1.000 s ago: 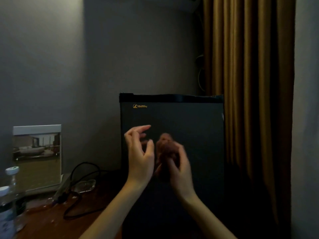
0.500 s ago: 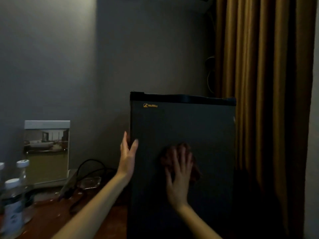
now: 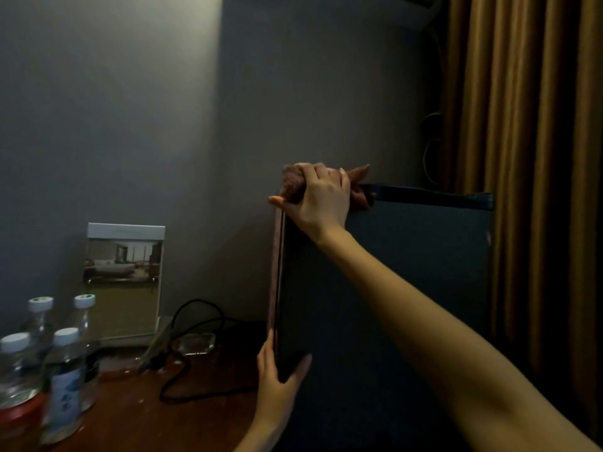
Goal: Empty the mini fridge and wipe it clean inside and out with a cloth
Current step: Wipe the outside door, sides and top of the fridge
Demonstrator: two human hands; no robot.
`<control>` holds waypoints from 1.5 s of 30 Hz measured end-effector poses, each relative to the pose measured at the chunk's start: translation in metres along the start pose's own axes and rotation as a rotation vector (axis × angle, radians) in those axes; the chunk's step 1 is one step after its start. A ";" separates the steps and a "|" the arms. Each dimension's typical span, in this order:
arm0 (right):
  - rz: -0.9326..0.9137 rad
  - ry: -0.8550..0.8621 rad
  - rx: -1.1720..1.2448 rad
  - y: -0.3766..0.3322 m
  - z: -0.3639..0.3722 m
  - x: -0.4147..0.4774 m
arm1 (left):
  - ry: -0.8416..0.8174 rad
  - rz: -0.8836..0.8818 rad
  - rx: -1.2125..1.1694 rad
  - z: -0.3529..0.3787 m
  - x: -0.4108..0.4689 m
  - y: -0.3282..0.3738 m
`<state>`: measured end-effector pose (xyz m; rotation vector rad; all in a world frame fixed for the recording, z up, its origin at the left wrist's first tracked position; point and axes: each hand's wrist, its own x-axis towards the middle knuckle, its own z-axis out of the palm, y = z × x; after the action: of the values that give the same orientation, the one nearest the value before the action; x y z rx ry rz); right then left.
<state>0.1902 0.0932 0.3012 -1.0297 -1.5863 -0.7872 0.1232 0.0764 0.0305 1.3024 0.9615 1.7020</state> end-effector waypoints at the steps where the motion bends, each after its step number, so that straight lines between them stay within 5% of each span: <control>1: -0.011 -0.006 -0.036 -0.007 0.001 0.005 | -0.001 0.007 0.034 0.000 -0.001 -0.002; 5: -0.014 0.013 -0.037 -0.013 0.006 0.011 | 0.141 0.095 0.196 0.010 -0.014 0.003; 21: -0.142 0.212 0.108 -0.003 0.001 0.007 | 0.538 0.162 0.092 0.045 -0.018 -0.004; 27: -0.168 0.191 0.145 -0.002 -0.024 0.000 | 0.551 0.140 0.154 0.051 -0.043 0.000; 39: -0.123 0.072 0.227 0.017 -0.007 -0.010 | 0.326 0.071 0.148 0.023 -0.010 -0.006; 42: 0.046 0.214 0.270 0.064 -0.004 -0.066 | 0.286 0.047 0.172 0.015 -0.002 -0.008; 45: 0.427 0.367 0.163 0.142 0.002 -0.158 | 0.230 0.042 0.151 0.008 -0.001 -0.012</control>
<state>0.3329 0.1181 0.1459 -0.9925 -1.0510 -0.5067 0.1330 0.0813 0.0207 1.2482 1.2232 1.8715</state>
